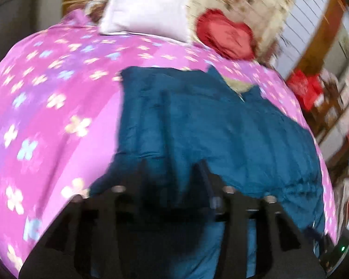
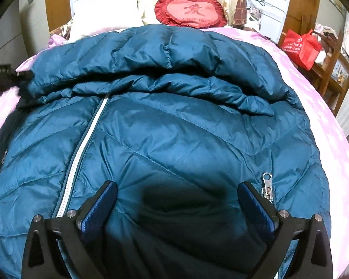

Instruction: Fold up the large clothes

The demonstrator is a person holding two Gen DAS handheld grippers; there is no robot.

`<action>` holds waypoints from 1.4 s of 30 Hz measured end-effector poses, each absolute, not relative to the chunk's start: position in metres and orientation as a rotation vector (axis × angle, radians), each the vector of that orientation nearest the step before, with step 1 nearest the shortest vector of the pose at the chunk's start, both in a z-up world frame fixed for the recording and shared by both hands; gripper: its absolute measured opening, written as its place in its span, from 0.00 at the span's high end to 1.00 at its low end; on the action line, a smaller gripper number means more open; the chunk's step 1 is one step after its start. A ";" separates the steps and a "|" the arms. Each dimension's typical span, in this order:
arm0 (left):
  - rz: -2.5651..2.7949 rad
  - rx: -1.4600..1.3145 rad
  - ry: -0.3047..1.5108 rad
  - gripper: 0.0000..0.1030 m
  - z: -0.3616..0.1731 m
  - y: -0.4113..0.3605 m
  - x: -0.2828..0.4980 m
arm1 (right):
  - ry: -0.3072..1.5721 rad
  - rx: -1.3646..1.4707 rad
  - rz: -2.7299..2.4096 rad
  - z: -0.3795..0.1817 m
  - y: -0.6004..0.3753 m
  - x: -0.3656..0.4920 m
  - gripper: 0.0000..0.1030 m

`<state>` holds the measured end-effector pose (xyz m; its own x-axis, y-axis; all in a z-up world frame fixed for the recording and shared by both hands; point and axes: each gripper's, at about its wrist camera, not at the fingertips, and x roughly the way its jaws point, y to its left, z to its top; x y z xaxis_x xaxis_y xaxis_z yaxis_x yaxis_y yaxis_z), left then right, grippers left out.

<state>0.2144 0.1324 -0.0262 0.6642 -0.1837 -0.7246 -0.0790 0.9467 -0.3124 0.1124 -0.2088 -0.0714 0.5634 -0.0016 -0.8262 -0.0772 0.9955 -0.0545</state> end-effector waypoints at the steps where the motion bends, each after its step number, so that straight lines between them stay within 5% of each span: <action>1: -0.043 -0.342 0.833 0.55 -0.025 0.136 0.211 | 0.972 -0.088 0.044 -0.071 -0.209 0.112 0.00; 11: -0.043 -0.212 0.697 0.55 0.010 0.086 0.227 | 0.978 -0.075 0.047 -0.067 -0.210 0.112 0.00; 15: -0.010 -0.111 0.727 0.55 0.002 0.062 0.249 | 0.822 -0.035 0.033 -0.031 -0.230 0.109 0.01; 23: 0.068 -0.066 0.781 0.55 -0.029 0.072 0.275 | 0.687 0.019 0.148 0.025 -0.280 0.208 0.01; 31: 0.026 -0.067 0.809 0.44 -0.066 0.074 0.271 | 0.961 -0.046 0.285 -0.069 -0.295 0.262 0.00; 37: 0.043 -0.073 0.817 0.44 -0.067 0.076 0.268 | 1.017 -0.126 0.268 -0.057 -0.288 0.258 0.01; 42: 0.071 -0.080 0.816 0.43 -0.067 0.077 0.268 | 0.788 -0.017 0.284 0.009 -0.286 0.253 0.07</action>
<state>0.2676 0.0773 -0.0668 0.6832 0.0323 -0.7295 -0.0943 0.9946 -0.0443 0.2533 -0.2864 0.0094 0.6688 0.2461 -0.7015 -0.2586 0.9617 0.0908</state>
